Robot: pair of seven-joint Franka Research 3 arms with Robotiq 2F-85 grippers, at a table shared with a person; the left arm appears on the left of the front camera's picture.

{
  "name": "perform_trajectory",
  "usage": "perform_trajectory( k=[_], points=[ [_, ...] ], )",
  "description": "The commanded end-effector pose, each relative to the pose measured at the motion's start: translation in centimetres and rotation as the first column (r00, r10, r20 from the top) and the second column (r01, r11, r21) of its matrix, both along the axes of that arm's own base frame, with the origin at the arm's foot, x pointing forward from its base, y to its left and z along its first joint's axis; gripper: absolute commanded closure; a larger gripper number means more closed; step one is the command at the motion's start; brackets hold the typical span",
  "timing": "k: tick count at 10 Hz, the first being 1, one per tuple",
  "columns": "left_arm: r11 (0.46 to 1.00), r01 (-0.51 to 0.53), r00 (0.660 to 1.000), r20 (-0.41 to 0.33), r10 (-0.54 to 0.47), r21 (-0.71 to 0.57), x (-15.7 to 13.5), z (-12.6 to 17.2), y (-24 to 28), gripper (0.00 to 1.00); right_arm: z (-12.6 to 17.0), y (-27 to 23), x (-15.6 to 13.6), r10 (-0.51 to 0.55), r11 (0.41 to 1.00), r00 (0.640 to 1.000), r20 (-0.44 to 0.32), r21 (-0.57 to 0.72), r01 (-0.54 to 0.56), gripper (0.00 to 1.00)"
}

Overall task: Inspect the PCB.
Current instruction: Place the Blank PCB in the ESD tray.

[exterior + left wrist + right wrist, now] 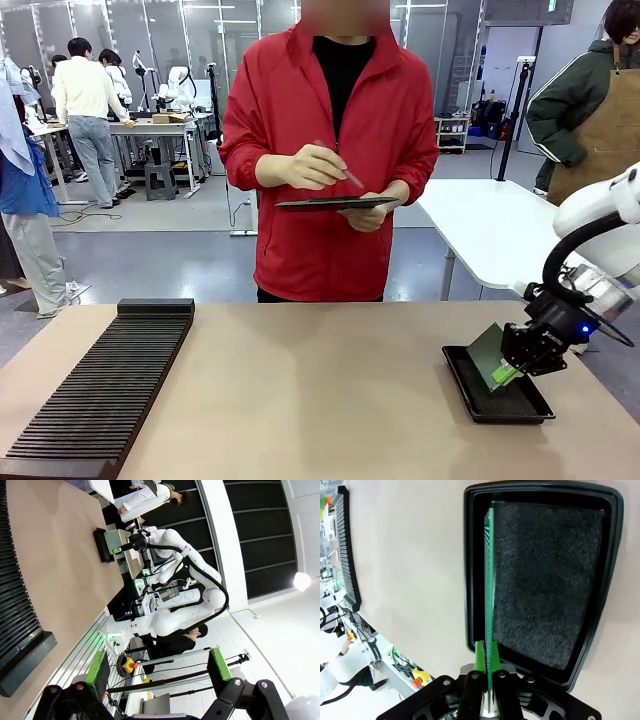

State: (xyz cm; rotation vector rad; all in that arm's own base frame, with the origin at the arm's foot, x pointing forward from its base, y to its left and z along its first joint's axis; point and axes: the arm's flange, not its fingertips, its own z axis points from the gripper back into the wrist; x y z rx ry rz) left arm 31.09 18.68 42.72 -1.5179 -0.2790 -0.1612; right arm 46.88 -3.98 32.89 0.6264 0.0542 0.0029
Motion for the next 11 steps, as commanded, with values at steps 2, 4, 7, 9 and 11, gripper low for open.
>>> perform_trajectory(
  k=[2, 4, 7, 9, 11],
  points=[
    [1.000, 0.001, 1.000, -0.001, -0.001, 0.004, -0.1, 0.3, -0.1, 0.00, -1.2, 0.9, 1.1, -0.011, 1.000, 1.000, 0.024, -0.017, 0.011, 0.97],
    [1.000, 0.001, 1.000, -0.001, -0.001, 0.004, -0.1, 0.3, -0.1, 0.00, -2.0, 1.1, 1.6, -0.014, 1.000, 1.000, 0.020, -0.012, 0.014, 0.97],
    [1.000, 0.001, 1.000, -0.001, -0.001, 0.004, -0.1, 0.3, -0.1, 0.00, -2.1, 1.7, 1.2, -0.038, 0.999, 0.999, 0.021, -0.026, 0.039, 0.87],
    [1.000, 0.001, 1.000, -0.001, -0.001, 0.004, -0.1, 0.3, -0.1, 0.00, -1.9, 2.2, 0.7, -0.086, 0.994, 0.996, 0.022, -0.058, 0.087, 0.61],
    [1.000, 0.001, 1.000, -0.001, -0.001, 0.004, -0.1, 0.3, -0.1, 0.00, -1.0, 2.8, 0.1, -0.096, 0.992, 0.995, 0.021, -0.075, 0.097, 0.35]
  ],
)
